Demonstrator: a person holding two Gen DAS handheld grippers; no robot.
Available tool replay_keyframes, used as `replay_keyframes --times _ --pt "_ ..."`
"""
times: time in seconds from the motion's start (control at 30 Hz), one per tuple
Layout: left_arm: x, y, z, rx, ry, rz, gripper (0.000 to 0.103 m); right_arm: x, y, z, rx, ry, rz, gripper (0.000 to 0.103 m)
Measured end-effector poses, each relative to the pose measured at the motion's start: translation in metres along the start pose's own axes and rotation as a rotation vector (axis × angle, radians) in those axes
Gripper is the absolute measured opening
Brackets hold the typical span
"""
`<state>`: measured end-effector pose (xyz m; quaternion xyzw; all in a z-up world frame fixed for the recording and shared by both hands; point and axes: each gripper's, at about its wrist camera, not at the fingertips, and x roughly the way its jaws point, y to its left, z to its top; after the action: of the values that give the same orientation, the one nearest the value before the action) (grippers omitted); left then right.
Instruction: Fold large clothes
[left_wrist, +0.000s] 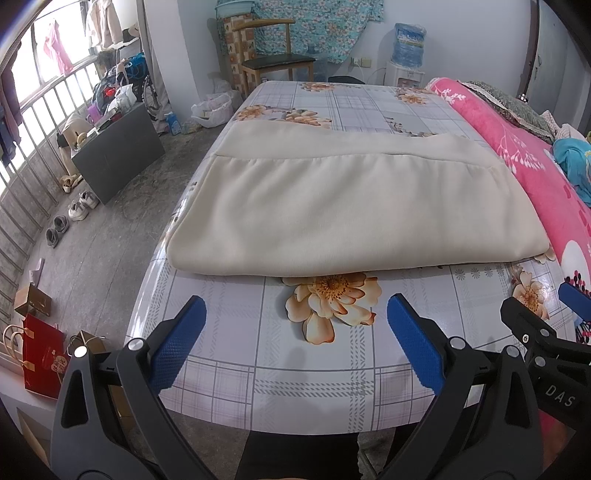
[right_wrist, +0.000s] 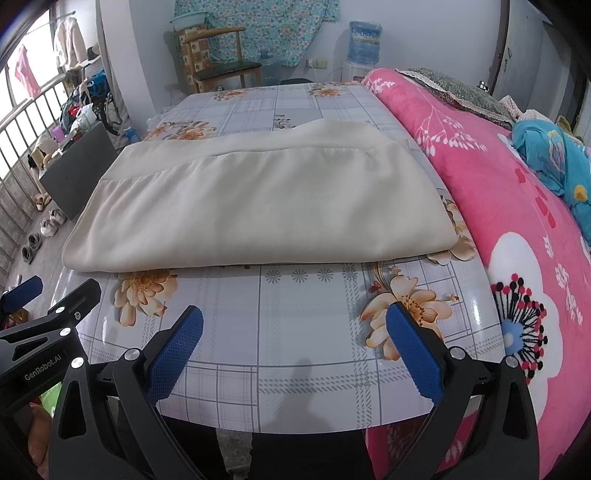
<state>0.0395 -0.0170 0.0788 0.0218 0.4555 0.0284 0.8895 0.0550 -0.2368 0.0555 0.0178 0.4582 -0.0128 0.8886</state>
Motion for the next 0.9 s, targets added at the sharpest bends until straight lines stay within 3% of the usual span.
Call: replay_keyframes --times 0.9 --pt "-0.0004 0.0002 -0.0001 -0.001 -0.001 -0.002 0.095 0.0032 -0.0019 -0.0058 -0.003 0.007 0.002 0.097"
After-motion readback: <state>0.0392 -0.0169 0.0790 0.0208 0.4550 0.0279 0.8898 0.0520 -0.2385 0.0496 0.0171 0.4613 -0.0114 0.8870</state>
